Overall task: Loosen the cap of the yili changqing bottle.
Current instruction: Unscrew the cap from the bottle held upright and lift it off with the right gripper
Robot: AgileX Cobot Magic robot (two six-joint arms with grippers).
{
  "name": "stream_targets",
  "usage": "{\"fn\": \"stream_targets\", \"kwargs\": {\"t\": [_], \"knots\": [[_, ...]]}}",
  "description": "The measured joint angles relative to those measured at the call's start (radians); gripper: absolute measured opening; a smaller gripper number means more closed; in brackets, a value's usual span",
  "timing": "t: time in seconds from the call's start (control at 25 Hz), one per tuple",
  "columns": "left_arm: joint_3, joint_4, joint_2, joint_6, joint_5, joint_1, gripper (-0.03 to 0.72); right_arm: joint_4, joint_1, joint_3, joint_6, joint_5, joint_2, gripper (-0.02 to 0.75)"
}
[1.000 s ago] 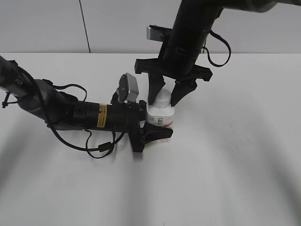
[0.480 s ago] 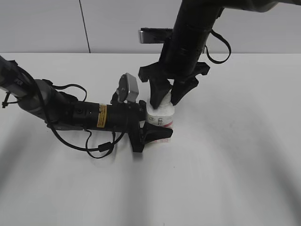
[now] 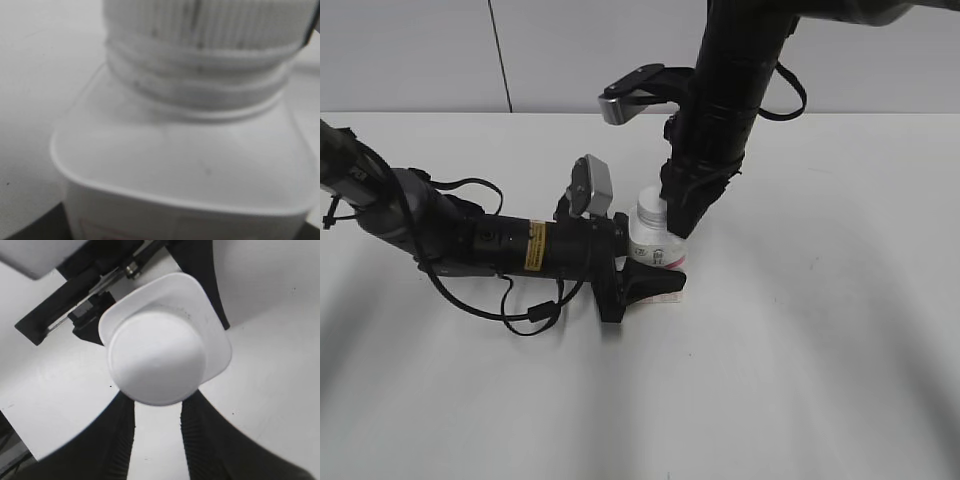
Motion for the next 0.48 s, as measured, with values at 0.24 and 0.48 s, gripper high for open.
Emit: {"fn": "stream_targets", "kwargs": {"t": [0.24,0.48], "knots": [[0.0,0.001,0.0,0.0,-0.001,0.0,0.406,-0.005,0.0,0.0,-0.043,-0.001,0.0,0.251],[0.0,0.001,0.0,0.0,-0.001,0.0,0.405,-0.008,0.0,0.0,-0.08,-0.001,0.0,0.25]]}}
